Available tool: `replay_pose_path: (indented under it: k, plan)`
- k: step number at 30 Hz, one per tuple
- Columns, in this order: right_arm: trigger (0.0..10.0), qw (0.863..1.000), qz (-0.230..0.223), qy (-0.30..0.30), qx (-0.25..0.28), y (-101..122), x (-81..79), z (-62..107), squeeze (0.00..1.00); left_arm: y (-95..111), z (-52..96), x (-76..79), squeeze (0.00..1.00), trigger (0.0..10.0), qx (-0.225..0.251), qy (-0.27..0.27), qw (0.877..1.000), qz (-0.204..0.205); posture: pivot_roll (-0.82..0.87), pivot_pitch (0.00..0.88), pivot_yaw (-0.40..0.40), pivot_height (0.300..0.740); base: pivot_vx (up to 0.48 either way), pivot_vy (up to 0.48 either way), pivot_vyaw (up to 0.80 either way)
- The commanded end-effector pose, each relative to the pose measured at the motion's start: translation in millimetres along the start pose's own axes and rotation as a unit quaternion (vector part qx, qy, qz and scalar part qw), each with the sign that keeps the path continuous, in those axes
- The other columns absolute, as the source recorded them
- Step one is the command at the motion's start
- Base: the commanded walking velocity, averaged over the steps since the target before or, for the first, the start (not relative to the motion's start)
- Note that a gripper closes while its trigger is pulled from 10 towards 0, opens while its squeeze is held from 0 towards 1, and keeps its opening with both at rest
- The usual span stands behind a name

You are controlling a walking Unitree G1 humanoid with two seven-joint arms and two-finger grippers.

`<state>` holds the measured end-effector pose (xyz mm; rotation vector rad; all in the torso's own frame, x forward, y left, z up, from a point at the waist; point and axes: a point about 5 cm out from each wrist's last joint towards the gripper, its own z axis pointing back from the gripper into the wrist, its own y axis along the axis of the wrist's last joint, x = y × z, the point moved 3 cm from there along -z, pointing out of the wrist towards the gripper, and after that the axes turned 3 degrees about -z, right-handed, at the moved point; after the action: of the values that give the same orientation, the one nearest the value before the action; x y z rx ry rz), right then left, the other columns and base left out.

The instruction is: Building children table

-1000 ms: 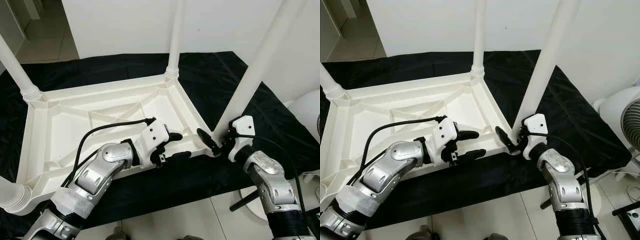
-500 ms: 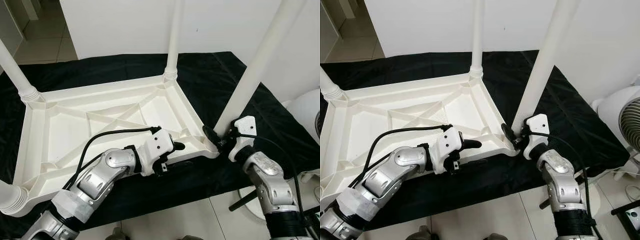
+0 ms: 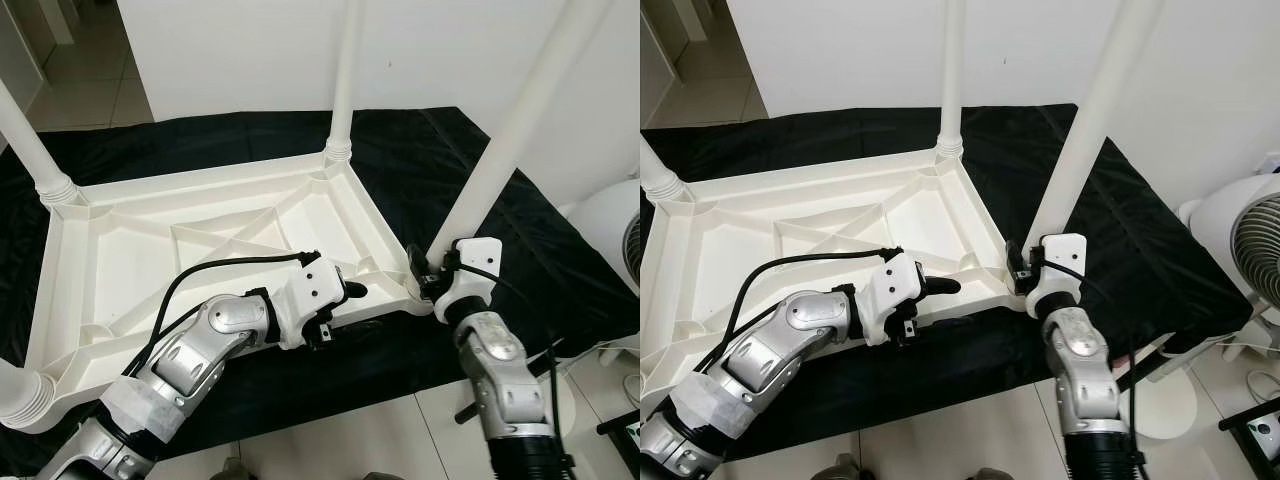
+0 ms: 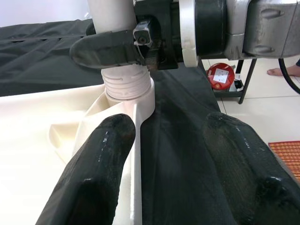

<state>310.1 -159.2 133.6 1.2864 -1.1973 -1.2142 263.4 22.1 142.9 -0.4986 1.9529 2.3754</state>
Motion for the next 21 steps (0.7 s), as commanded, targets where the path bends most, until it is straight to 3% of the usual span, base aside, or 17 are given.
replay_pose_path:
  k: [1,6,8,13,14,21]
  plan:
    - [10.0,0.998,-0.02,-0.041,-0.04,-18.3,1.3,3.8,0.0,-0.3,1.1,11.1,0.0,10.0,0.0,-0.08,0.997,-0.008,0.0,0.0,-0.018,0.74,0.0,0.0,0.0]
    - [10.0,0.996,-0.037,-0.078,-0.036,-18.9,-3.7,4.6,0.0,-0.2,0.9,10.1,0.0,10.0,0.0,-0.078,0.997,-0.01,0.0,0.0,-0.017,0.74,0.0,0.0,0.0]
    - [10.0,0.991,-0.056,-0.114,-0.033,-19.6,-14.4,4.4,0.0,2.8,-0.6,8.3,0.0,10.0,0.007,-0.074,0.997,-0.006,0.01,0.0,-0.018,0.74,0.0,0.0,0.0]
    - [10.0,0.993,-0.053,-0.107,-0.01,-11.6,-18.9,4.0,0.0,7.8,-1.8,6.5,0.0,10.0,0.018,-0.072,0.997,0.001,0.0,0.0,-0.014,0.74,0.0,0.0,0.0]
    - [10.0,0.994,-0.05,-0.1,0.003,-6.9,-16.3,5.0,1.0,10.0,-2.5,5.5,0.0,10.0,0.023,-0.073,0.997,0.003,0.0,0.0,-0.015,0.74,0.0,0.0,0.0]
    - [10.0,0.995,-0.047,-0.091,0.019,-0.1,-11.0,7.1,1.0,13.8,-3.6,3.0,0.0,10.0,0.031,-0.072,0.997,0.007,-0.01,0.0,-0.013,0.74,0.0,0.0,0.0]
